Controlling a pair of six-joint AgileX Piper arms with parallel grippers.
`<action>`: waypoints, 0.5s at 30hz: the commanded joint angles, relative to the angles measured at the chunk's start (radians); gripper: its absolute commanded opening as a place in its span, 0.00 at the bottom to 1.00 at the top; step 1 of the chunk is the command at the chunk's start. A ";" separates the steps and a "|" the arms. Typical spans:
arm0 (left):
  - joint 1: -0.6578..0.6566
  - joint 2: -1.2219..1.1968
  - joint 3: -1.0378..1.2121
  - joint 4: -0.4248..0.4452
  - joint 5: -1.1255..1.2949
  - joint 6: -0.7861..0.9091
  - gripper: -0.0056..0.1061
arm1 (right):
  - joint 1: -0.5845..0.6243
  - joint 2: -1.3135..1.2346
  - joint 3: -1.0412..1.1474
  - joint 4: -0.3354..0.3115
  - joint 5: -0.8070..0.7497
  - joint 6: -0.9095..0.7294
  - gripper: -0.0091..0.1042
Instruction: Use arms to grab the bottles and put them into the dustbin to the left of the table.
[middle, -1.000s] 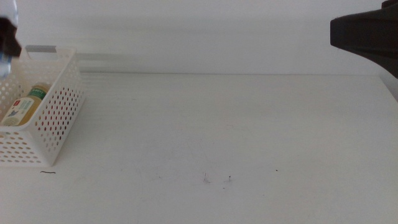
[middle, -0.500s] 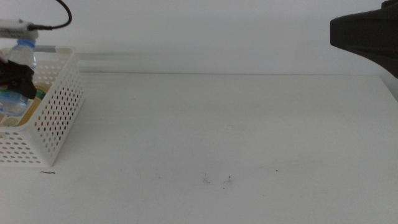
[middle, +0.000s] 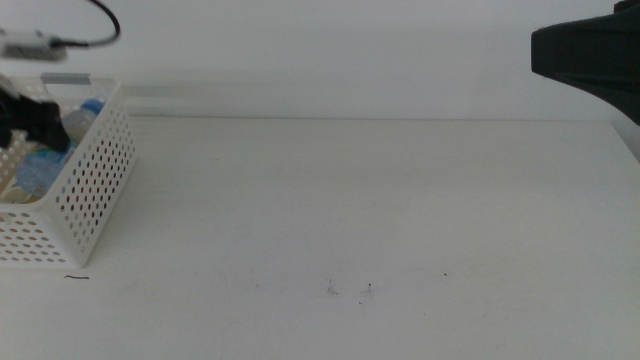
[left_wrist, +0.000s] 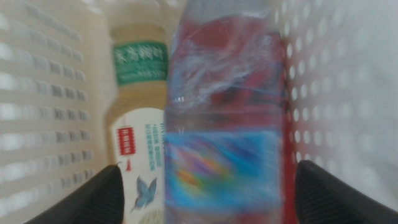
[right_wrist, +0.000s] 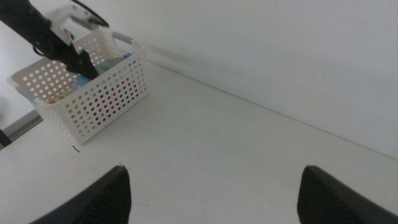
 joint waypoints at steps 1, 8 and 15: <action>-0.015 -0.079 -0.005 0.000 -0.002 -0.031 0.89 | 0.005 -0.004 -0.008 -0.003 -0.007 -0.004 0.69; -0.145 -0.373 0.139 0.101 -0.110 -0.122 0.89 | 0.005 -0.004 -0.008 -0.003 -0.007 -0.004 0.69; -0.349 -0.871 0.476 -0.029 -0.437 -0.013 0.89 | 0.005 -0.004 -0.008 -0.003 -0.007 -0.004 0.69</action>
